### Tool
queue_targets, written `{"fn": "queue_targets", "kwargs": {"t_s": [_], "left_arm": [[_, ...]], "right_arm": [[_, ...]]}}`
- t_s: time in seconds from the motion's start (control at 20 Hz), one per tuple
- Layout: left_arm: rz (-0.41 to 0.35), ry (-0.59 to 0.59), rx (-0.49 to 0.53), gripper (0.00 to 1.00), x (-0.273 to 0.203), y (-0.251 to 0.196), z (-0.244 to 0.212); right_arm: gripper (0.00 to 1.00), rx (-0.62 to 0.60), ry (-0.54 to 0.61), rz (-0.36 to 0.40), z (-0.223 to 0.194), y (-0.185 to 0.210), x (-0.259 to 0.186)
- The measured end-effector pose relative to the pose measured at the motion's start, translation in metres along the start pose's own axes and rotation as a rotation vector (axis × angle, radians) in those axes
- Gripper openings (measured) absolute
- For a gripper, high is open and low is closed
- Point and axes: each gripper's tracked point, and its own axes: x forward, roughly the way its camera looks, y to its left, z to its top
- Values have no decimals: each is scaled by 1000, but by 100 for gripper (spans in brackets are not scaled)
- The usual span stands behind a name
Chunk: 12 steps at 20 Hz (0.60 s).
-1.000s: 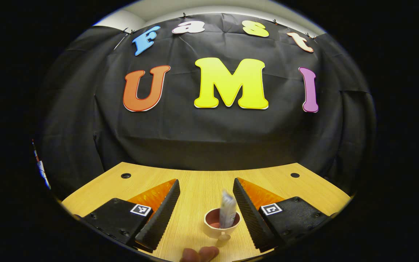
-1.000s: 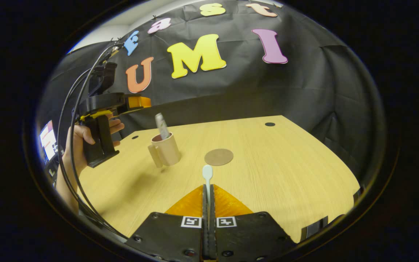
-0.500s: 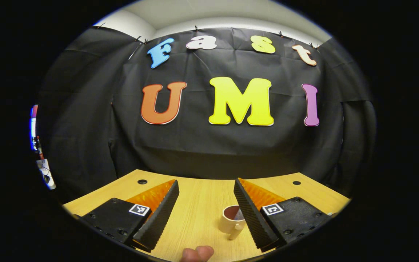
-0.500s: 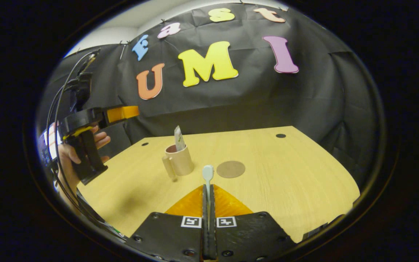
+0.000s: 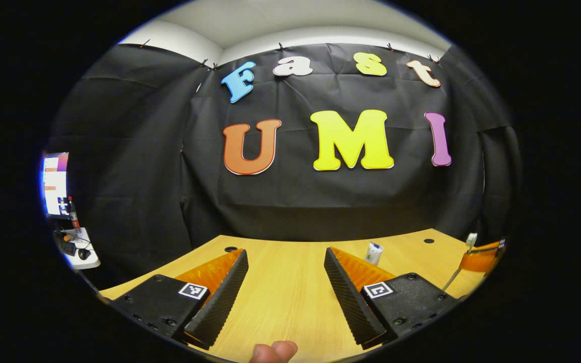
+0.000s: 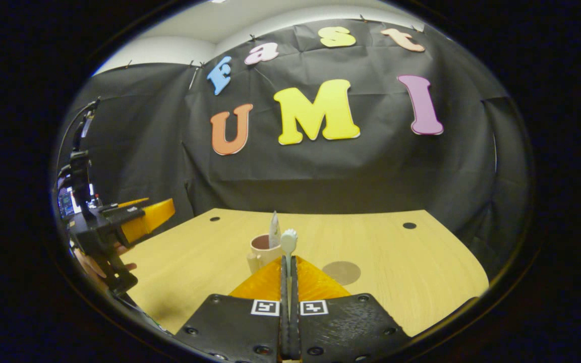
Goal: Put the toothbrush and toothpaste on the desktop into the cup, then pick up the cup and place it on the coaster on the desktop.
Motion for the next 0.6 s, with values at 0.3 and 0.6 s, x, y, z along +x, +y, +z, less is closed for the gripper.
{"fn": "queue_targets", "kwargs": {"t_s": [0.3, 0.6], "left_arm": [[26, 56, -43, 96, -12, 28, -25], [54, 70, -49, 96, -19, 52, -35]], "right_arm": [[0, -78, -108, 31, 39, 39, 41], [0, -76, -196, 86, 65, 68, 89]]}}
